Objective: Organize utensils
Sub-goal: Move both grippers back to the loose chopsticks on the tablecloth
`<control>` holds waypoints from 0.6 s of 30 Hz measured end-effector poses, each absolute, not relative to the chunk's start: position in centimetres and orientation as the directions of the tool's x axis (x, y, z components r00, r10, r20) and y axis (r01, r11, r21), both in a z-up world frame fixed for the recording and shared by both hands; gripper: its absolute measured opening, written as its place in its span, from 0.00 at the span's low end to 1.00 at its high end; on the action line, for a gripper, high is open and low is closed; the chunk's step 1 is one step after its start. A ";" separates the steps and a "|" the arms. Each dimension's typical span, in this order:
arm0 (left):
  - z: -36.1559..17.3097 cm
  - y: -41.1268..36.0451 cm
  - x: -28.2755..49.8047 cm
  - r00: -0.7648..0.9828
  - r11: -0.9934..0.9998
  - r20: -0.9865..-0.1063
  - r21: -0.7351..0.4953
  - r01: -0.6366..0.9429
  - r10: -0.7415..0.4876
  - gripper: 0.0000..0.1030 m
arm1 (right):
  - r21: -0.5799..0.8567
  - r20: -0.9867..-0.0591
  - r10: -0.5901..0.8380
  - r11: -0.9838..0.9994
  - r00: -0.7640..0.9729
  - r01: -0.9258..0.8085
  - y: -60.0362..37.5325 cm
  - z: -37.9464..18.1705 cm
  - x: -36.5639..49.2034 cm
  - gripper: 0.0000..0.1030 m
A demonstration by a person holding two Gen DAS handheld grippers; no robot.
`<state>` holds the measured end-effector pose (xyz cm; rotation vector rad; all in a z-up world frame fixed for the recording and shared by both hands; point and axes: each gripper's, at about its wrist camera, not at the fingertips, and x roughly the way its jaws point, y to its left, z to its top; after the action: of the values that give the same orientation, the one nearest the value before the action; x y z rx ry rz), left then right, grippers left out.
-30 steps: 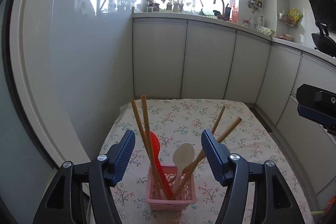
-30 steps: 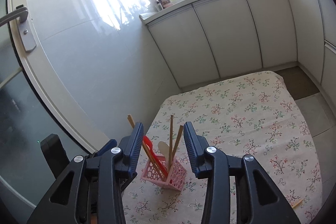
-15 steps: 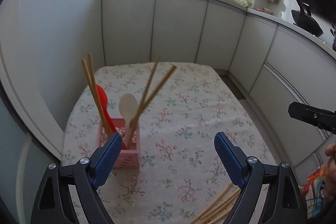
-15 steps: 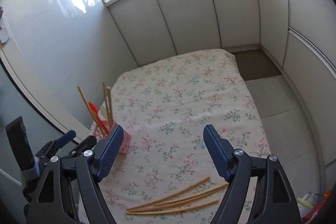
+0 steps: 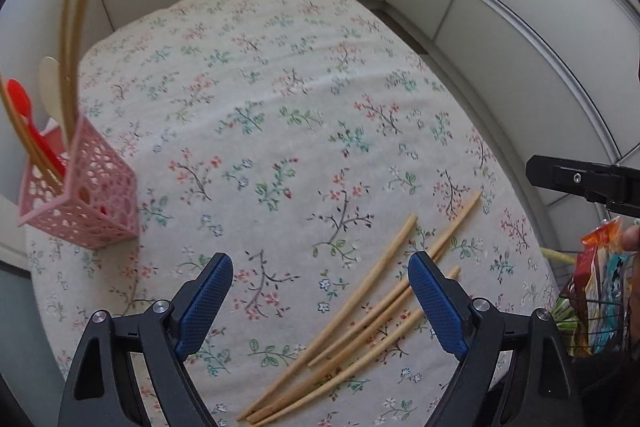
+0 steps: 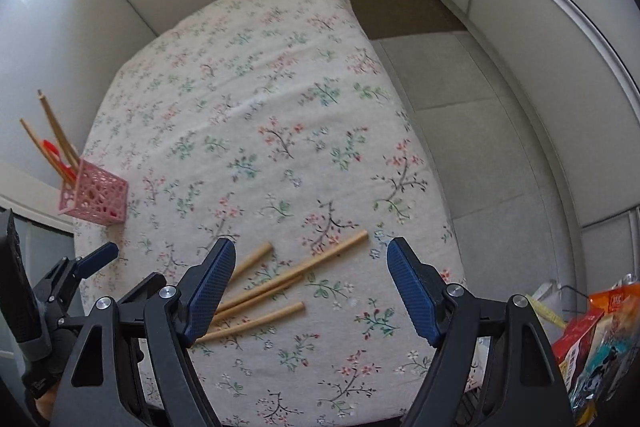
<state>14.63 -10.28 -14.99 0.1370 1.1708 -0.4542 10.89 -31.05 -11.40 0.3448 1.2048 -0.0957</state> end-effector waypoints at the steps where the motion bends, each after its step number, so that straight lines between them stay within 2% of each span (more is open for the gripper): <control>1: -15.5 -10.7 14.8 0.295 0.899 -0.916 -0.131 0.419 -0.271 0.88 | 0.211 -0.933 0.111 0.939 0.342 0.271 -31.5 -12.0 10.9 0.78; 6: -17.2 -12.7 15.0 0.245 0.877 -0.931 -0.132 0.462 -0.269 0.85 | 0.194 -0.955 0.105 0.928 0.276 0.317 -32.9 -13.9 11.1 0.78; 9: -17.9 -13.9 15.3 0.215 0.860 -0.933 -0.152 0.487 -0.287 0.76 | 0.197 -0.960 0.117 0.927 0.254 0.320 -33.2 -14.6 11.1 0.78; 12: -18.7 -15.1 15.5 0.174 0.840 -0.937 -0.177 0.513 -0.304 0.61 | 0.196 -0.964 0.123 0.928 0.236 0.318 -33.1 -15.1 11.4 0.78; 14: -19.4 -15.8 15.7 0.146 0.832 -0.941 -0.188 0.523 -0.304 0.45 | 0.193 -0.966 0.124 0.930 0.226 0.313 -33.0 -15.3 11.4 0.78; 16: -20.1 -16.4 15.9 0.125 0.831 -0.948 -0.189 0.524 -0.294 0.34 | 0.191 -0.968 0.124 0.930 0.220 0.314 -33.0 -15.6 11.5 0.78; 17: -20.4 -16.6 16.0 0.113 0.829 -0.951 -0.189 0.526 -0.289 0.29 | 0.191 -0.968 0.126 0.929 0.217 0.317 -33.1 -15.7 11.5 0.78; 18: -20.5 -16.8 15.9 0.118 0.828 -0.952 -0.180 0.531 -0.283 0.29 | 0.194 -0.968 0.128 0.928 0.215 0.320 -33.1 -15.8 11.6 0.78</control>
<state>15.94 -16.82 -20.53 0.2247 1.3258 -0.6020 11.56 -33.14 -15.84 0.3913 1.3583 -0.1376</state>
